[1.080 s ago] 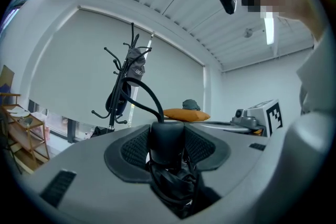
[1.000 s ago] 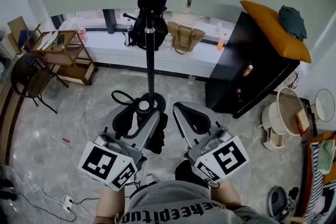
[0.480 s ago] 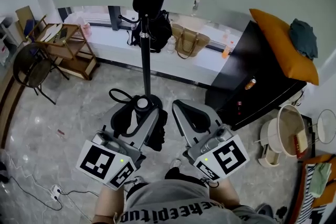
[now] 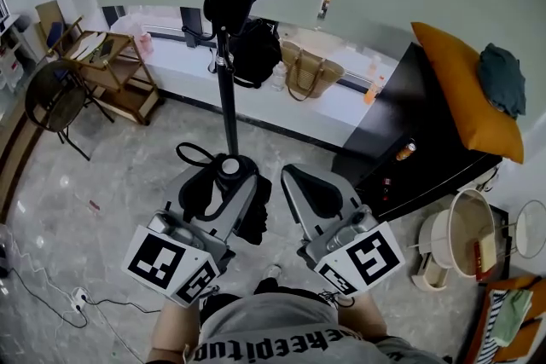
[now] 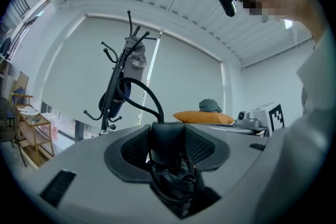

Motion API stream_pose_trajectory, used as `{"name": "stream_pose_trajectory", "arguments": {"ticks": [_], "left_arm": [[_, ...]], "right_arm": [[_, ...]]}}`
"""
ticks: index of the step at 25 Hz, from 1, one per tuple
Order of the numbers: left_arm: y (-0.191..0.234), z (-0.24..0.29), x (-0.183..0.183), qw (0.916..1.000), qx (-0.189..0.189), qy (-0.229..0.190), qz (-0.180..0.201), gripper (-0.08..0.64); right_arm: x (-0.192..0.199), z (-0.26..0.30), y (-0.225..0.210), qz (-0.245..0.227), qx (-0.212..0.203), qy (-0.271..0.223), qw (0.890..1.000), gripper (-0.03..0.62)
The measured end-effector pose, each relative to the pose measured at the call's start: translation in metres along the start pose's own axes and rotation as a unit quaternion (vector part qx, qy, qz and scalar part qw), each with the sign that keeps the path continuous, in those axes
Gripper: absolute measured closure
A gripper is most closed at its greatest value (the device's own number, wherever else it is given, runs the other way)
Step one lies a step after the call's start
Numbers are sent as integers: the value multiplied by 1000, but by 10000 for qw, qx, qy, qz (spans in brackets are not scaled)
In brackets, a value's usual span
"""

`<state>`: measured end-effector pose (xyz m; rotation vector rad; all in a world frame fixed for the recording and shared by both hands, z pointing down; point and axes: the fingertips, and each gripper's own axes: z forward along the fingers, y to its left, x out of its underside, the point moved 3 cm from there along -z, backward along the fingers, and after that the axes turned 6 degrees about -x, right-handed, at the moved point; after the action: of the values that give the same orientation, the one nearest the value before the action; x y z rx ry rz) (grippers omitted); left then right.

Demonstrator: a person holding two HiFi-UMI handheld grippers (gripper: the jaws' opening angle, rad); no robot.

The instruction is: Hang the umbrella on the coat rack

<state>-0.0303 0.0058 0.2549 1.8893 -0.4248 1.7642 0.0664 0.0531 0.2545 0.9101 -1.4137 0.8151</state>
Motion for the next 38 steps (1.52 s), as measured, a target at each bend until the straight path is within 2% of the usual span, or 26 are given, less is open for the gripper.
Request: {"name": "stream_pose_trajectory", "arguments": {"ticks": [6,16,27,38], "left_arm": [[-20,23,4,9999,-131,7,43,354],[-36,45,13,9995,-249,152,89,354],[-20,59,14,9991,-293,279,117,354],[6,81,12,9994,-99,313,81,354]], "right_arm": [[4,-16,-29,62,-122,-23,9999,581],[12,-29,-53,304,-250,-121,9992,581],[20,-9,-64,411,-305,-49,9987,581],[22,18,-78,373,-146,17,9992,581]]}}
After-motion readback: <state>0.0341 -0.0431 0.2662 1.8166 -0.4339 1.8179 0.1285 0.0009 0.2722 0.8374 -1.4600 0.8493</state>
